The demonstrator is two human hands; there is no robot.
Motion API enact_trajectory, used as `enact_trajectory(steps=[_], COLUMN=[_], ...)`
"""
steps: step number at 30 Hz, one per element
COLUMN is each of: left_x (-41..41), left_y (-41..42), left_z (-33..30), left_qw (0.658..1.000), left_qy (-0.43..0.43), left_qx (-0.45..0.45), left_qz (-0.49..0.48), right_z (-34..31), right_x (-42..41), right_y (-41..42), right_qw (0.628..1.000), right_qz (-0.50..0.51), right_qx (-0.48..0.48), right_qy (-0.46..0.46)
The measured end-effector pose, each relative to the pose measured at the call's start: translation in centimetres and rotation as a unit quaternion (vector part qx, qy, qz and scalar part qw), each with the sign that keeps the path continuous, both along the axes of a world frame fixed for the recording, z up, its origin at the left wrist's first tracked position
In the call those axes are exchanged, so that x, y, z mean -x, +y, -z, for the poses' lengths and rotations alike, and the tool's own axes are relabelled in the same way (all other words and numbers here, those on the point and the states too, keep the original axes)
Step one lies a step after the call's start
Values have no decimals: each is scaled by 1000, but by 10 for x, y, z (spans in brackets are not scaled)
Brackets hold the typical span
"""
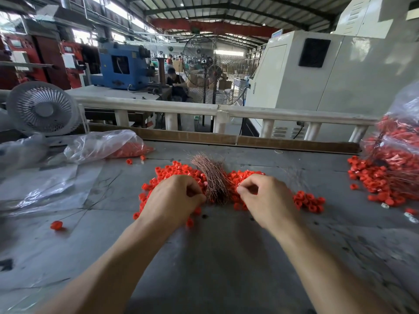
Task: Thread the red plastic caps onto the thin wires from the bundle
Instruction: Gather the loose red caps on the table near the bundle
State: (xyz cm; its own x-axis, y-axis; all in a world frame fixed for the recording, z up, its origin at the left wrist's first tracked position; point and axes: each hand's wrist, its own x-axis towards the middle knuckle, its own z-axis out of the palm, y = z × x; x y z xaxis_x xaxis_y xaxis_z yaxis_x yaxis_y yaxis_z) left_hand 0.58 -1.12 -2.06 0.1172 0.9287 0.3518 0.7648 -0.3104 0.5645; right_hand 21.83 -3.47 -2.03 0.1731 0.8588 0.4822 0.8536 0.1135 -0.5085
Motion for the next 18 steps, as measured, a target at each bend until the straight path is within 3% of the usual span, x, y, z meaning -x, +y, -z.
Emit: enact_trajectory(steps=[5,8,18], left_x=[-1,-4,-8], left_y=[-2,-3,-10], left_z=[3,3,-6], left_qw=[994,992,995], left_qy=[104,123,21], left_qx=[-25,-32,-85], left_qz=[-22,-27,-49], right_z=[2,0,-3], right_x=[3,4,7], right_y=[0,-2,-7], right_qw=[1000,1000,997], right_qz=[-10,-18,-59], right_qx=[-4,-2,-6], right_qy=[7,3,41])
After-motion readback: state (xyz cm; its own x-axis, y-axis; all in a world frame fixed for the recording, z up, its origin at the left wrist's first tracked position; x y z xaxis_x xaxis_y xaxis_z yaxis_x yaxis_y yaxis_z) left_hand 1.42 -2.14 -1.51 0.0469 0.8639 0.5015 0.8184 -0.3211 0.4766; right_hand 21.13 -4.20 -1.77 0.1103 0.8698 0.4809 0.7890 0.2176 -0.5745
